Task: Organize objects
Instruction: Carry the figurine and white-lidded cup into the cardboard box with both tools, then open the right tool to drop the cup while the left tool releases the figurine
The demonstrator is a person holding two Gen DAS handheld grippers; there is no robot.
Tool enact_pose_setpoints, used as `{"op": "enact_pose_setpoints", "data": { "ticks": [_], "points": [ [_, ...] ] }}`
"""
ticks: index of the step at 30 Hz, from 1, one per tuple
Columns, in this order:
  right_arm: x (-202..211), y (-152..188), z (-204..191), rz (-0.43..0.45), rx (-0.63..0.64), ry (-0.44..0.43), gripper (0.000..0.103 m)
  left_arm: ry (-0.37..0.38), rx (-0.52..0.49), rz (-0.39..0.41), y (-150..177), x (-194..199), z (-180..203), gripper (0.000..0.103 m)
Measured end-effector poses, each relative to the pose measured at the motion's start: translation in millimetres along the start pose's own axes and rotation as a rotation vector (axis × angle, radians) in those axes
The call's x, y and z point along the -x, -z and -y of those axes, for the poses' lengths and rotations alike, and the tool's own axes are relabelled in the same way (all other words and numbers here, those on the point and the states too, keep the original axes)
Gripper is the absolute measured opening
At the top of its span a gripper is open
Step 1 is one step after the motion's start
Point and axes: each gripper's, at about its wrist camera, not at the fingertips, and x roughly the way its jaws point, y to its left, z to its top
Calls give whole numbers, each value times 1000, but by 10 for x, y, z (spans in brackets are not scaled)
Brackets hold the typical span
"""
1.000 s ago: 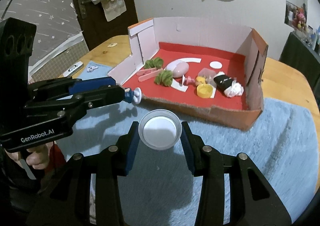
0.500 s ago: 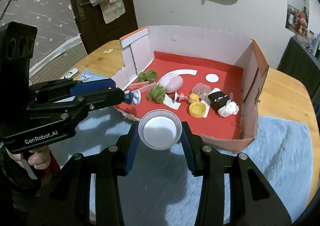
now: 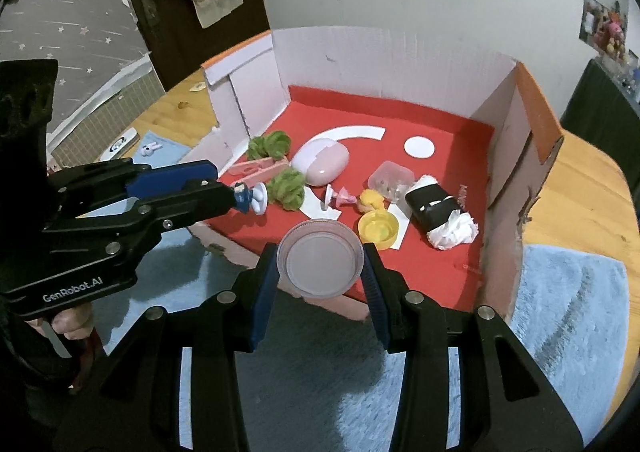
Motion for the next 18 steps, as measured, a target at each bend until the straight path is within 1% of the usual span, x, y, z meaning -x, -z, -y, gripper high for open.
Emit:
{"op": "enact_pose_setpoints", "data": {
  "ticks": [8, 18],
  "points": [
    [-162, -27, 83, -67, -1, 0, 39, -2, 1, -41, 7, -165, -36, 27],
    [-264, -63, 142, -118, -4, -5, 39, -4, 8, -90, 54, -342, -90, 27]
  ]
}}
